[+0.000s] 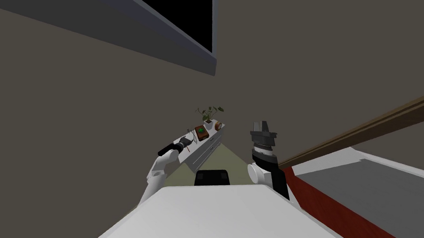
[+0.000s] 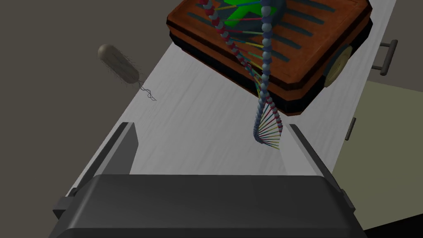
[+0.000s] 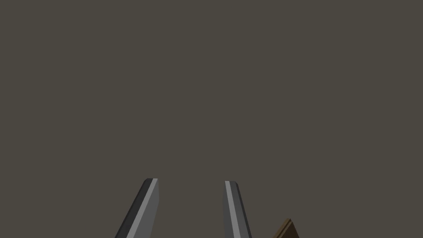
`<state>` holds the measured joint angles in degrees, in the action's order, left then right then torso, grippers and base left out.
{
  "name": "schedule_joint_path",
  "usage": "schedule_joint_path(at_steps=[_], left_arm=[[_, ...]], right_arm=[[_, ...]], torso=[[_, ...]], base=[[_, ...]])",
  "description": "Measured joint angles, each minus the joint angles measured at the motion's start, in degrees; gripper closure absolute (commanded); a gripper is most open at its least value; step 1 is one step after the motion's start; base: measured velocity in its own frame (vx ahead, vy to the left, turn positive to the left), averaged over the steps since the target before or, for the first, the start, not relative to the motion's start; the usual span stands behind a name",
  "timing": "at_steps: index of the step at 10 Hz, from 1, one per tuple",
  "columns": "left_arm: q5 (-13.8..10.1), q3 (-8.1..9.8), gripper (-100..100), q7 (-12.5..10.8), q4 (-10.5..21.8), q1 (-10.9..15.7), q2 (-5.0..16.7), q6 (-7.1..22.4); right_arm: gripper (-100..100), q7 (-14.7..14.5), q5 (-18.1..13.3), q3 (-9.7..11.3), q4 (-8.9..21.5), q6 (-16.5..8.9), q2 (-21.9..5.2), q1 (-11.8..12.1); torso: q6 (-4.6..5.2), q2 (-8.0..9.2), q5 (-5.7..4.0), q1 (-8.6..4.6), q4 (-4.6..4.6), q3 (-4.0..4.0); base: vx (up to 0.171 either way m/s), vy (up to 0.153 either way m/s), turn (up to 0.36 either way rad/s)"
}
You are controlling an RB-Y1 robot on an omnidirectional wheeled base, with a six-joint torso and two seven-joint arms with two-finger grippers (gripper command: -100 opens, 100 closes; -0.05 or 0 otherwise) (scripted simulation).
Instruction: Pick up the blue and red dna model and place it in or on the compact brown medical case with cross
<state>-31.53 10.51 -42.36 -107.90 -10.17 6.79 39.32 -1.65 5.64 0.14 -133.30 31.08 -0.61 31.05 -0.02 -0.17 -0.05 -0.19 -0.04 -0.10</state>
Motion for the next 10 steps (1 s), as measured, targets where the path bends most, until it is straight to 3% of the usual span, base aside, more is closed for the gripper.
schedule_joint_path(at_steps=[6,7,8,10], left_arm=[[-3.7,3.57,-100,-4.7,4.0,2.6,-1.6,7.1],[-3.7,3.62,0,-4.8,4.1,2.6,-1.6,7.3],[-3.7,3.61,-100,-4.8,4.0,2.6,-1.6,7.3],[-3.6,3.32,-100,-4.1,6.0,3.1,-2.2,5.8]], right_arm=[[0,0.0,0.0,0.0,0.0,0.0,0.0,0.0],[0,0.0,0.0,0.0,0.0,0.0,0.0,0.0],[0,0.0,0.0,0.0,0.0,0.0,0.0,0.0],[0,0.0,0.0,0.0,0.0,0.0,0.0,0.0]], torso=[[0.0,0.05,0.01,0.06,0.01,0.03],[-0.01,0.11,0.02,0.13,0.02,0.06],[-0.01,0.17,0.03,0.18,0.03,0.09],[-0.01,-0.03,0.05,0.24,-0.01,-0.02]], base=[[0.043,-0.037,-0.007],[0.0,0.0,0.0],[0.042,0.005,-0.021],[0.052,0.007,-0.011]])
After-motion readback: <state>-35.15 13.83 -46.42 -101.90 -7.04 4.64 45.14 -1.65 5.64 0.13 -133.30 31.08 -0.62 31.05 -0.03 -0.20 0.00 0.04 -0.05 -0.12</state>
